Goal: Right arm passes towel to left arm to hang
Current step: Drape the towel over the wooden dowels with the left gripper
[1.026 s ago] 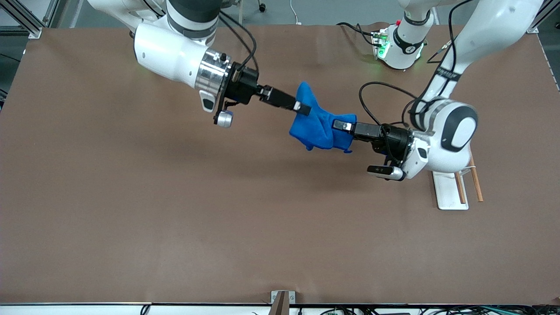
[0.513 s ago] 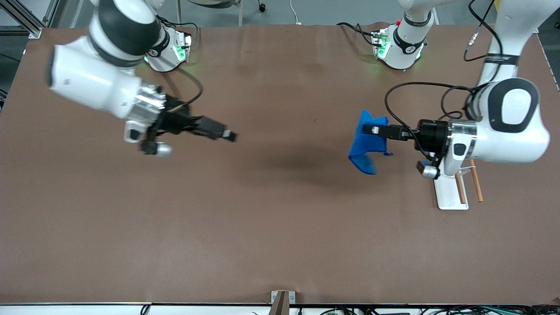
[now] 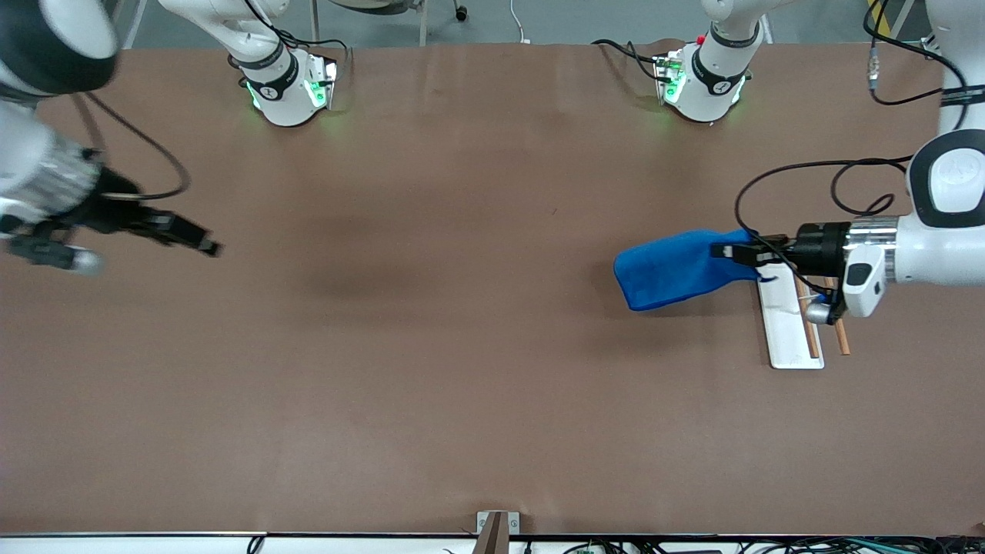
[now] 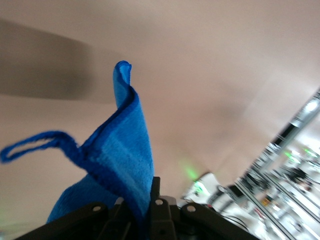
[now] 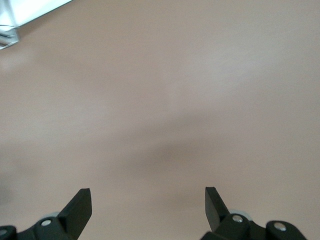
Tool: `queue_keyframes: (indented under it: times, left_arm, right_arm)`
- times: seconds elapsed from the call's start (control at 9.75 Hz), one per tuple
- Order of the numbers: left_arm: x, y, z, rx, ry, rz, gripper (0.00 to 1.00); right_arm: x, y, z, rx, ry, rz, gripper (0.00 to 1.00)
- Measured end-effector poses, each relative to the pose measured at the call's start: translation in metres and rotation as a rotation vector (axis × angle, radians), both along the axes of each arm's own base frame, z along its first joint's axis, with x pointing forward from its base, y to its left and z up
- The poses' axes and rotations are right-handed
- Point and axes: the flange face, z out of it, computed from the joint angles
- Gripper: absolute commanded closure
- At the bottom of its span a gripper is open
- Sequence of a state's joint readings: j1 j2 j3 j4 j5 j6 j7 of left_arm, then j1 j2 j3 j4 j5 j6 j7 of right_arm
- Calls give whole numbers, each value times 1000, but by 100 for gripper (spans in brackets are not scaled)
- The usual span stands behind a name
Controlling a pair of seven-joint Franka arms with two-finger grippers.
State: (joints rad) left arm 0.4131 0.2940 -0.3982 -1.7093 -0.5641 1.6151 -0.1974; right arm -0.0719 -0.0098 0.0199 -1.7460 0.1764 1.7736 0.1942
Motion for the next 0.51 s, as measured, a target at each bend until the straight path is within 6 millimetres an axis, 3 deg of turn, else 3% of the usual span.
queue_keyframes:
  times: [0.21,0.41,0.51]
  left_arm:
    - [1,35,1,177,-25,-38,100]
    - [4,74,2,305,-52,-68,100]
    - [7,87,2,345,-70,-100,100]
  right_arm:
    - [-15,-63,23,-78,-11,13,0]
    - [-37,-94,73,-133,12,33,0]
    - [-47,-99,99,-150,20,33,0]
